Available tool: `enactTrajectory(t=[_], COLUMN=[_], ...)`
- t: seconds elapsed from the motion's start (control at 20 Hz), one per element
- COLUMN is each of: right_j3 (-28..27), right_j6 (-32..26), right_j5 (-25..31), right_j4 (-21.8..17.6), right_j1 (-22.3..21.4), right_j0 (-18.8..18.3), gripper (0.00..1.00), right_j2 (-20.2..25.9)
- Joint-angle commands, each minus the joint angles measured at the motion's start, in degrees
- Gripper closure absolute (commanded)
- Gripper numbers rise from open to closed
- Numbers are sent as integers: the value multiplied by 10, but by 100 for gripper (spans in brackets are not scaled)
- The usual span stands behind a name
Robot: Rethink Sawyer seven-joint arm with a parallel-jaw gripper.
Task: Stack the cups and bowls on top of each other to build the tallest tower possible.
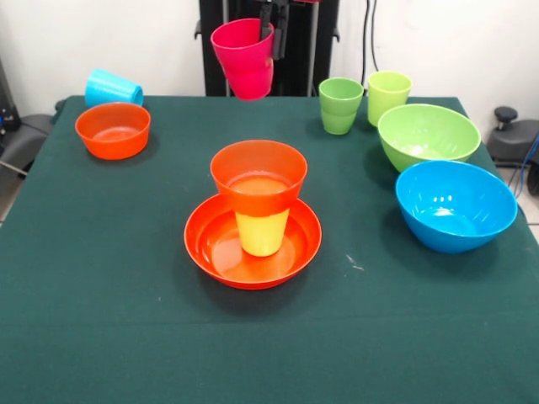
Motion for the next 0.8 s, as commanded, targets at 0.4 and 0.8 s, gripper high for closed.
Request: enactTrajectory(t=[0.4, 0.8], right_j3=[-4, 5], right_j6=[71, 82], right_j5=[-75, -124], right_j4=[-31, -18], right_j1=[44, 59], right_j0=[48, 69], gripper=[100, 100], right_j2=[-43, -69])
